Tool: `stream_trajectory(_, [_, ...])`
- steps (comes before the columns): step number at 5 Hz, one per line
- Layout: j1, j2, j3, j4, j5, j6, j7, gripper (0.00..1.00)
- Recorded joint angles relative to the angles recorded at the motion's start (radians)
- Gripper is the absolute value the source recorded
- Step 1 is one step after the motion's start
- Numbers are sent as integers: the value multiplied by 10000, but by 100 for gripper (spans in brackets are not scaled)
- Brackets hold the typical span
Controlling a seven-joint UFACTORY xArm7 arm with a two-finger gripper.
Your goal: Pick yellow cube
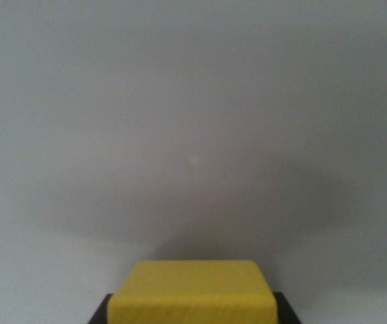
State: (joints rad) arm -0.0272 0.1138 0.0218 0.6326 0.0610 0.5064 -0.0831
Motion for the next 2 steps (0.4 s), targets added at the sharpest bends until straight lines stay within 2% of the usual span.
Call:
stream_trajectory(1, [0, 0, 0, 0, 0, 0, 0, 100])
stream_trajectory(2, [-1, -74, -2, 136, -5, 210, 8, 100])
